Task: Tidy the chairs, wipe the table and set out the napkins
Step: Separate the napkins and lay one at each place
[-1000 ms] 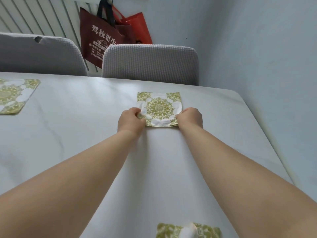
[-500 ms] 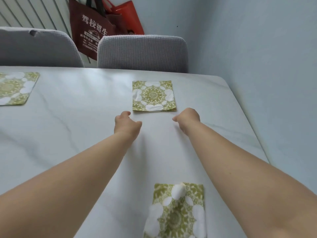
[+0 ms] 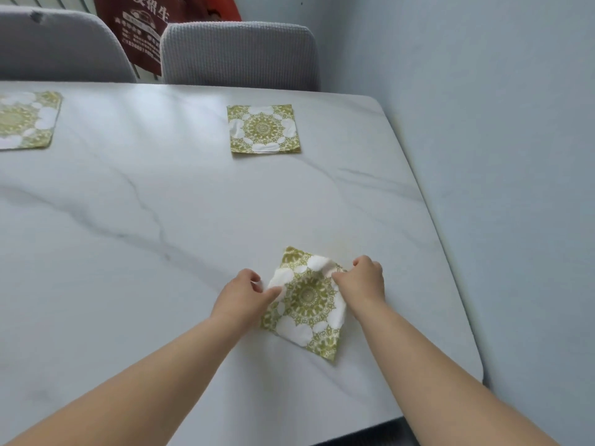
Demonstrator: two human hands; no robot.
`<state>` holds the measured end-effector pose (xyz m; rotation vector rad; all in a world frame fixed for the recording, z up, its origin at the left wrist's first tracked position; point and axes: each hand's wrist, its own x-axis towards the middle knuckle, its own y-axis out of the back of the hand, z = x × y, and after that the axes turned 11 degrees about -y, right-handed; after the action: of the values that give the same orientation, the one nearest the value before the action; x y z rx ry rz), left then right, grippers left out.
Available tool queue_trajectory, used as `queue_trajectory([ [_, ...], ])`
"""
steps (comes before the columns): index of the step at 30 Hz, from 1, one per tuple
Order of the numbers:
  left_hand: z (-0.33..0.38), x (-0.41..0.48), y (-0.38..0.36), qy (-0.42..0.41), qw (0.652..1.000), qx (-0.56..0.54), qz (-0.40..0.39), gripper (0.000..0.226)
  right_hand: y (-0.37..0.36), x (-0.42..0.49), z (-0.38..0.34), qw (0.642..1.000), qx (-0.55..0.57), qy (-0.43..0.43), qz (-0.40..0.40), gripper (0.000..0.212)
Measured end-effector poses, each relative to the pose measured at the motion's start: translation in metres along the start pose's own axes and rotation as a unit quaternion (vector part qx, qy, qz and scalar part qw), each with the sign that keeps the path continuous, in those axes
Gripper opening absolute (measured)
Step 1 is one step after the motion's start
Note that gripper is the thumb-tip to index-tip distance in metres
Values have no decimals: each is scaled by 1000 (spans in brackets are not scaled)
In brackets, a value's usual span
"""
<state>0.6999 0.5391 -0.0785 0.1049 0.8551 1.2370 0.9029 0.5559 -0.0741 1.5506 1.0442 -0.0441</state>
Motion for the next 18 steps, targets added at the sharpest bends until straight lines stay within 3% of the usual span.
queue_trajectory([
  [4,-9,-19,-16,-16,999,26,-24,42,-9,-20,24,993,89,-47,59,61],
  [7,-10,-23,-20,-1,1000,14,-21,26,-18,-30,37,982,120,-144,-1,50],
  [9,-8,-22,-19,-5,1000,-2,-23,23,-25,-37,44,980,108,-157,-59,34],
  [12,-2,-20,-13,0,994,-106,-3,18,-27,-50,40,951,246,-136,-130,14],
  [15,7,-21,1,0,955,-296,26,16,-13,-62,23,898,383,-91,-198,23],
  [18,12,-32,19,-62,943,-311,104,26,1,-61,6,898,410,-7,-158,31],
])
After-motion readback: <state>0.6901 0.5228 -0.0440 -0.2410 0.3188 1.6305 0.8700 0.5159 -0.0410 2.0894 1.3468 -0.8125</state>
